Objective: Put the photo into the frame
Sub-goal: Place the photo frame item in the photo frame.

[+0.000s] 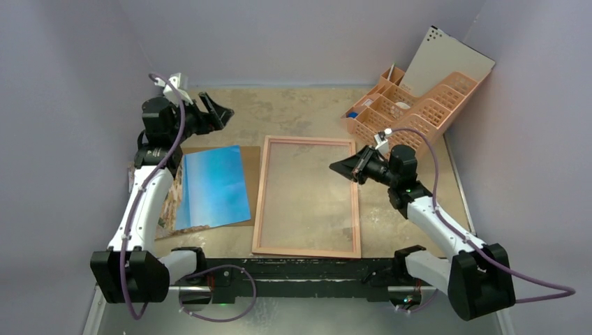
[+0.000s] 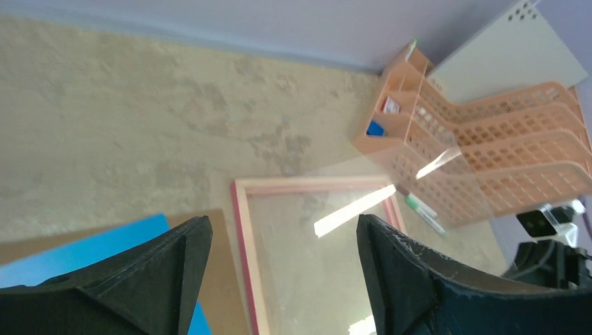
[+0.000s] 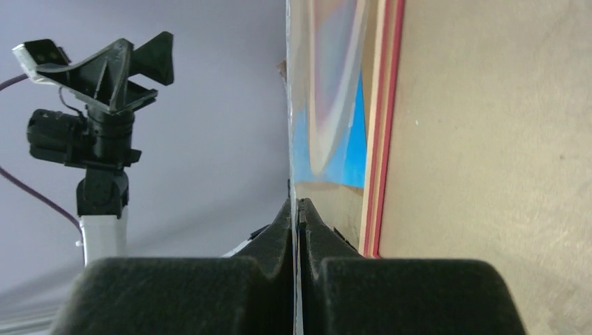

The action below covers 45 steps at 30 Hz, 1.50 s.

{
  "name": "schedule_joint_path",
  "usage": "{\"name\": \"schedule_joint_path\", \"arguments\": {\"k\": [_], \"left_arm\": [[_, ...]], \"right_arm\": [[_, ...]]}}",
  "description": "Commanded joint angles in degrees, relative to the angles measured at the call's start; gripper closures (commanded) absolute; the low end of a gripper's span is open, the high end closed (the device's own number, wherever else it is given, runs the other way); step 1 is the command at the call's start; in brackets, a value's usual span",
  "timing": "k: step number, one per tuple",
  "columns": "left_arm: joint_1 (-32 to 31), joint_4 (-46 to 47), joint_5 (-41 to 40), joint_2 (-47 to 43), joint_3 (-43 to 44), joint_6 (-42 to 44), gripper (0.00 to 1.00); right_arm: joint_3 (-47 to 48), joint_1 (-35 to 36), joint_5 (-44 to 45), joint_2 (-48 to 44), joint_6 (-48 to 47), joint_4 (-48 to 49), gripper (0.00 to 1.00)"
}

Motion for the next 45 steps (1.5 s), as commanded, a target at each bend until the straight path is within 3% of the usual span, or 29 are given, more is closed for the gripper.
{"name": "schedule_joint_path", "arguments": {"k": [1, 7, 16, 20, 28, 34, 45], "left_arm": [[0.0, 7.2, 8.4, 4.0, -9.0, -7.7, 0.24], [-1.0, 13.7, 9.2, 6.6, -19.6, -10.5, 0.27], [-3.1, 19.0, 11.1, 10.5, -25.5, -14.4, 0.29], [-6.3, 20.4, 9.0, 12.9, -23.6, -16.6, 0.3], [-8.2, 20.8, 6.2, 16.7, -23.4, -16.1, 0.3], [-8.8, 21.2, 6.2, 18.4, -24.0, -16.0, 0.31], [-9.0, 21.3, 7.2, 20.7, -23.5, -15.3, 0.42]], "right_arm": [[-3.9, 1.4, 1.8, 0.6, 7.1, 9.3, 1.0], [-7.6, 4.0, 5.8, 4.1, 7.9, 15.8, 1.0], [-8.6, 4.2, 13.4, 4.4, -0.9, 10.1, 1.0], [-12.4, 4.2, 17.5, 2.5, -1.1, 11.5, 1.0], [-14.4, 4.2, 13.9, 5.2, -4.2, 13.7, 1.0], [-12.2, 4.2, 10.2, 6.6, -10.5, 8.3, 1.0], [-5.1, 4.1, 12.7, 10.1, -21.7, -3.1, 1.0]]}}
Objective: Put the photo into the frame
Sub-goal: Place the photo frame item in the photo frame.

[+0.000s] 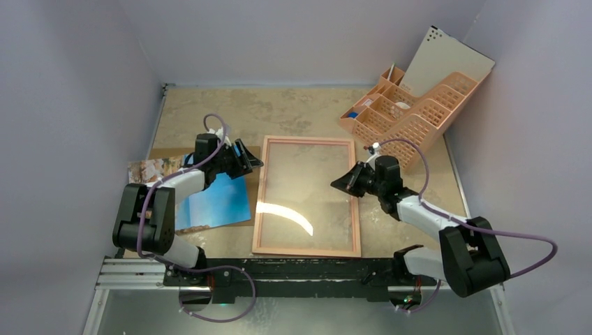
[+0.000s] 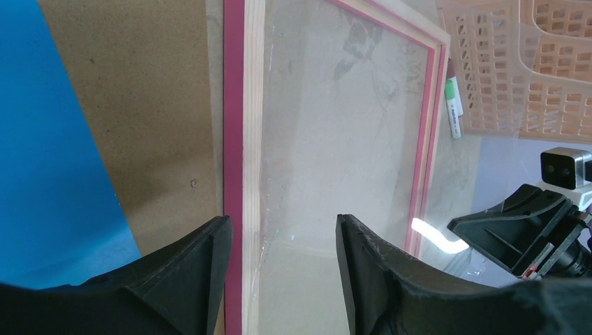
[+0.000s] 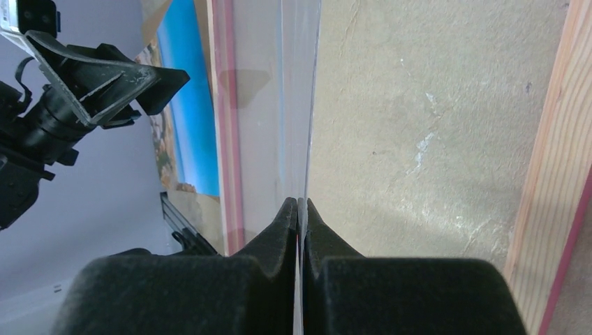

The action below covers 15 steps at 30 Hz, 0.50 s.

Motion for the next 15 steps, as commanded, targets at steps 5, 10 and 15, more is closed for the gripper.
{"name": "schedule_joint_path", "arguments": {"k": [5, 10, 15], "left_arm": [[-0.3, 2.3, 0.7, 0.7, 1.1, -0.1, 0.45], [-0.5, 2.4, 0.4, 1.3, 1.1, -0.1, 0.47], [-0.5, 2.6, 0.2, 1.9, 1.1, -0.1, 0.47]], "right_arm": [[5.4, -0.2, 1.0, 4.2, -8.6, -7.5, 1.0], [6.8, -0.2, 1.5, 5.5, -10.9, -9.7, 1.0], [7.7, -0.5, 3.2, 4.7, -12.2, -12.1, 1.0]]}}
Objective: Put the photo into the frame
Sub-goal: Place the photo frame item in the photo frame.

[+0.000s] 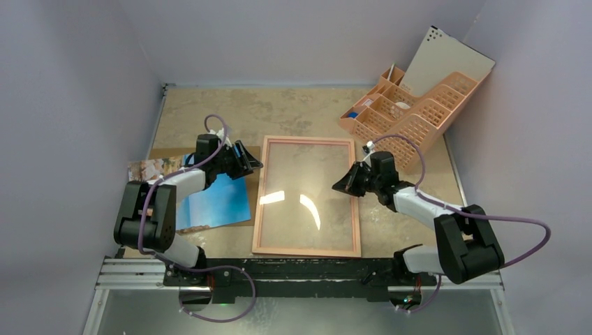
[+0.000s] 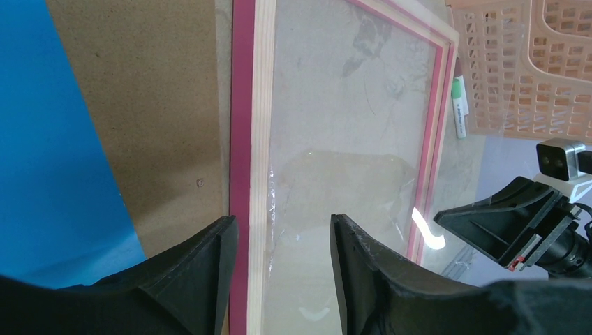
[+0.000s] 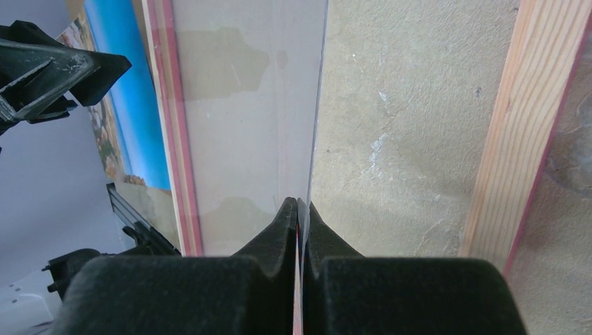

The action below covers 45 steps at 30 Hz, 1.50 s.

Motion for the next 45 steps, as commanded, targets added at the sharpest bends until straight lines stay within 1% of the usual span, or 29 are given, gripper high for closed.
{"name": "schedule_joint_path", "arguments": {"k": [1, 13, 19, 22, 28, 35, 39, 45], "left_arm": [[-0.5, 2.6, 0.2, 0.9, 1.1, -0.2, 0.47], [-0.9, 2.7, 0.2, 1.7, 1.1, -0.2, 0.48], [-1.2, 3.2, -0.1, 2.3, 1.2, -0.5, 0.48], [-1.3, 3.5, -0.4, 2.6, 1.3, -0.7, 0.48], [-1.6, 3.8, -1.5, 3.4, 1.7, -0.9, 0.49], [-1.7, 3.7, -2.5, 3.7, 1.9, -1.0, 0.51], [-2.2, 4.7, -2.7, 4.7, 2.6, -1.7, 0.54], [-3.0, 4.5, -3.1, 7.4, 4.5, -1.0, 0.67]], "right_arm": [[2.3, -0.5, 1.8, -1.1, -3.6, -3.6, 1.0], [0.0, -0.6, -0.5, -0.6, -3.8, -2.3, 1.0], [0.4, -0.6, -4.2, 1.2, -4.6, -1.2, 1.0], [0.9, -0.6, -5.6, 1.6, -5.0, -2.7, 1.0], [3.4, -0.6, -4.4, 3.8, -4.9, -8.8, 1.0], [3.0, -0.6, -4.5, 4.1, -5.4, -9.5, 1.0], [3.8, -0.7, -3.9, 3.6, -6.4, -10.5, 1.0], [5.6, -0.7, -6.4, 3.9, -6.7, -11.0, 1.0]]}}
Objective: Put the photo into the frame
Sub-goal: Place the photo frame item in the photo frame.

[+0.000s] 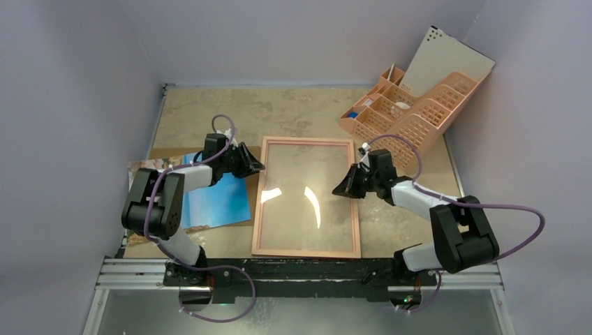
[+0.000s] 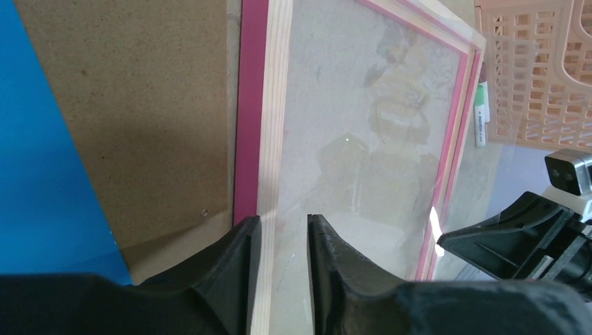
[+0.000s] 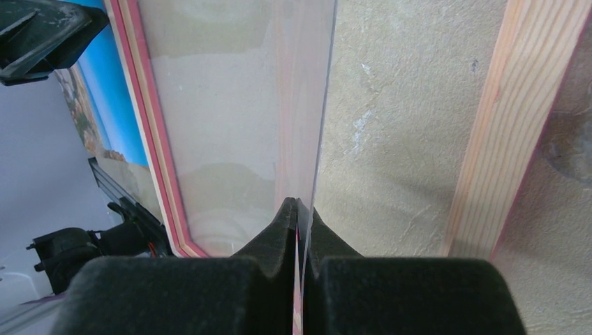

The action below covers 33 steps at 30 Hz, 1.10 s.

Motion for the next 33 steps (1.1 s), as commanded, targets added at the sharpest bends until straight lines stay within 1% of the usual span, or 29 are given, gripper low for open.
{"name": "schedule_joint_path", "arguments": {"k": [1, 6, 10, 14, 19, 25, 27, 30, 31, 32, 33], "left_arm": [[-0.8, 2.3, -0.8, 1.7, 2.6, 0.2, 0.69], [-1.0, 1.7, -1.9, 2.2, 2.3, 0.9, 0.76], [-1.1, 1.5, -2.6, 2.2, 2.4, 1.3, 0.78], [-1.1, 1.6, -2.8, 2.7, 2.5, 1.3, 0.8], [-1.2, 1.6, -3.3, 3.7, 3.0, 1.3, 0.81], [-1.8, 0.4, -5.4, 4.6, 3.1, 2.2, 0.81], [-2.1, 0.0, -5.9, 4.8, 3.1, 2.6, 0.81], [-2.4, 0.0, -6.2, 5.1, 3.1, 2.7, 0.8], [-2.5, 0.0, -6.3, 5.0, 3.1, 2.7, 0.8], [-2.6, -0.1, -6.4, 5.1, 3.1, 2.7, 0.8], [-2.5, -0.2, -6.5, 5.0, 3.1, 2.7, 0.79]], "right_arm": [[2.6, 0.0, -3.7, 0.0, -1.9, -3.9, 1.0], [3.4, -0.3, -8.5, -0.4, 1.3, -4.1, 1.0], [2.7, -0.3, -10.8, -0.4, 1.9, -4.8, 1.0], [1.0, -0.3, -11.0, 0.2, 1.2, -4.9, 1.0], [-0.6, -0.3, -9.7, 0.5, -0.2, -5.3, 1.0], [-0.6, -0.3, -4.8, 0.3, -1.3, -7.0, 1.0], [-0.7, -0.2, -4.3, 0.3, -1.0, -6.4, 1.0], [-1.2, -0.2, -3.3, 1.5, -0.4, -2.3, 1.0], [-1.4, -0.3, -3.3, 1.7, -0.2, -1.3, 0.98], [-1.6, -0.3, -3.1, 1.7, 0.1, -0.6, 0.92], [-1.7, -0.3, -2.7, 1.5, 0.4, 0.2, 0.83]]}}
